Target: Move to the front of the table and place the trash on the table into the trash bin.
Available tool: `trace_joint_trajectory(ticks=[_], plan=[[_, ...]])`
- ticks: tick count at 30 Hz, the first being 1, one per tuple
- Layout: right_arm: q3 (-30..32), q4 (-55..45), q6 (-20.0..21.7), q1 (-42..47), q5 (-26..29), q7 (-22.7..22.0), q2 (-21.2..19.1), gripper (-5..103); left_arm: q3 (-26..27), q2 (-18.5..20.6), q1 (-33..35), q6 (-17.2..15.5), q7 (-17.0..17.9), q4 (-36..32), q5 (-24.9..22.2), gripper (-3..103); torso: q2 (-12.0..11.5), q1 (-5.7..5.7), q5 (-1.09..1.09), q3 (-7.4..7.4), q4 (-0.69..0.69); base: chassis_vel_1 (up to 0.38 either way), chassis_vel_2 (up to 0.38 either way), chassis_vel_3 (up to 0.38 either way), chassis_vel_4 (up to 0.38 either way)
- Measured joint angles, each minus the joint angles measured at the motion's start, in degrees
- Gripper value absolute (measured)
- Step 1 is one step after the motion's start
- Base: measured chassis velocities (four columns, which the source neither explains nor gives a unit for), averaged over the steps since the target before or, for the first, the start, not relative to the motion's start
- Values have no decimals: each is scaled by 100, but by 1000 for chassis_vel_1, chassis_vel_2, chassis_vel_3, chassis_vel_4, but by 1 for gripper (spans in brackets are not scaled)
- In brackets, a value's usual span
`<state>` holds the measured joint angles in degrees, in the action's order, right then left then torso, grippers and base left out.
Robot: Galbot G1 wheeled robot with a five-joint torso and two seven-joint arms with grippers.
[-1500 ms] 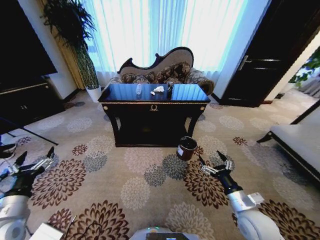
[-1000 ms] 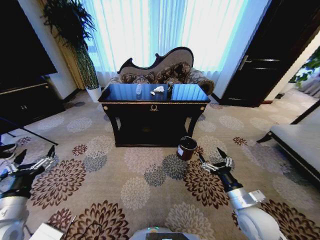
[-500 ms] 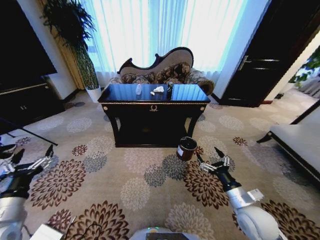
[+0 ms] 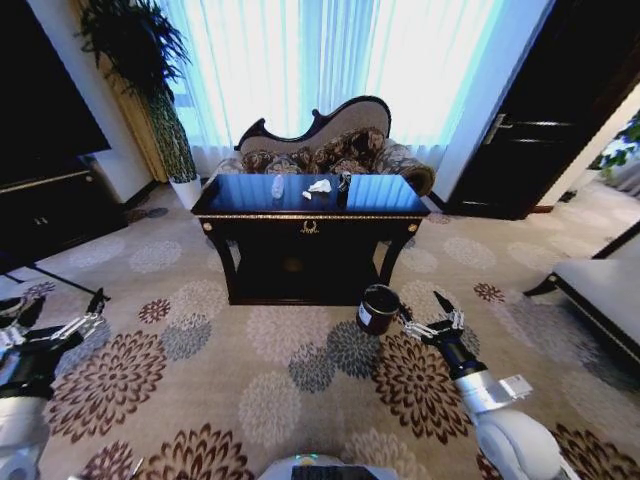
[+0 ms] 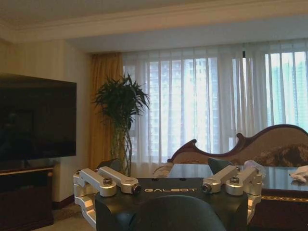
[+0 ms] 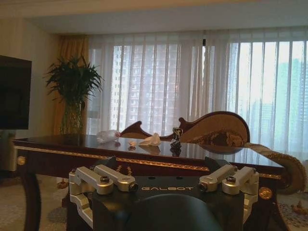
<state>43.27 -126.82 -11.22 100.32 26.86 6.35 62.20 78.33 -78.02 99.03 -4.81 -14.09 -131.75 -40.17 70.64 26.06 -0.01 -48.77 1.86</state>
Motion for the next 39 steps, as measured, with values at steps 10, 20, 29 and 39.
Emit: trace_joint_trajectory(ticks=[10, 20, 29, 39], plan=[[2, -2, 5, -4, 15, -13, -2, 100, 45, 44, 9, 0, -19, -7, -27, 100, 1, -6, -1, 2, 0, -222, 230, 234, -230], [14, -12, 15, -5, 17, -15, -23, 100, 38, 44, 2, 12, -37, -4, -27, 100, 2, -6, 0, 2, -1, -182, 185, 199, -186], [21, -12, 21, -25, 37, -15, -30, 100, 31, 31, -12, 13, -51, -22, -21, 100, 3, -7, 0, 3, 0, -160, 162, 164, -167], [23, -13, 43, -50, 57, -15, -33, 100, 18, -3, -13, -5, -65, -96, -14, 100, 2, -4, 0, 2, 0, -211, 213, 205, -213]])
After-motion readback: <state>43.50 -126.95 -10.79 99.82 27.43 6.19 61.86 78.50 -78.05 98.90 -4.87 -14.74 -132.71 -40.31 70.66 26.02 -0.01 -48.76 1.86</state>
